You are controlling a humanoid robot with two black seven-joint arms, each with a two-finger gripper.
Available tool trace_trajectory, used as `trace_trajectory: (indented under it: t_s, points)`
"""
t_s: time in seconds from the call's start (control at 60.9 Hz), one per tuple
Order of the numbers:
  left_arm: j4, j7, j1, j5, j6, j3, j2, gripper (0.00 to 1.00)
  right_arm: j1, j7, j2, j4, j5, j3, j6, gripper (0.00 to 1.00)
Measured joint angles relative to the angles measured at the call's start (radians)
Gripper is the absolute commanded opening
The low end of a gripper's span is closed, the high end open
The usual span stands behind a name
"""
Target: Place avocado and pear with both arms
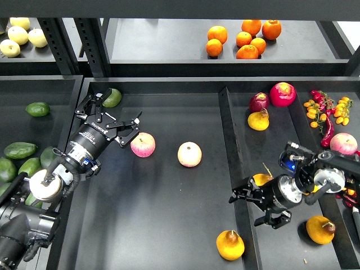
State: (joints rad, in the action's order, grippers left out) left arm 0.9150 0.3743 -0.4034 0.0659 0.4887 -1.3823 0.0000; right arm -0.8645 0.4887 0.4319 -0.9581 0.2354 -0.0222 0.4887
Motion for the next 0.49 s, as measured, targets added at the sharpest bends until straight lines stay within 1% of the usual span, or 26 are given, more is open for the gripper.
trace_trajectory:
  t_s: [0.493]
  points:
    - [-0.002, 0.000, 0.009, 0.000, 0.000, 0.000, 0.000, 0.99, 0.049, 0.000, -0.033, -0.002, 0.006, 0.015, 0.000, 0.99]
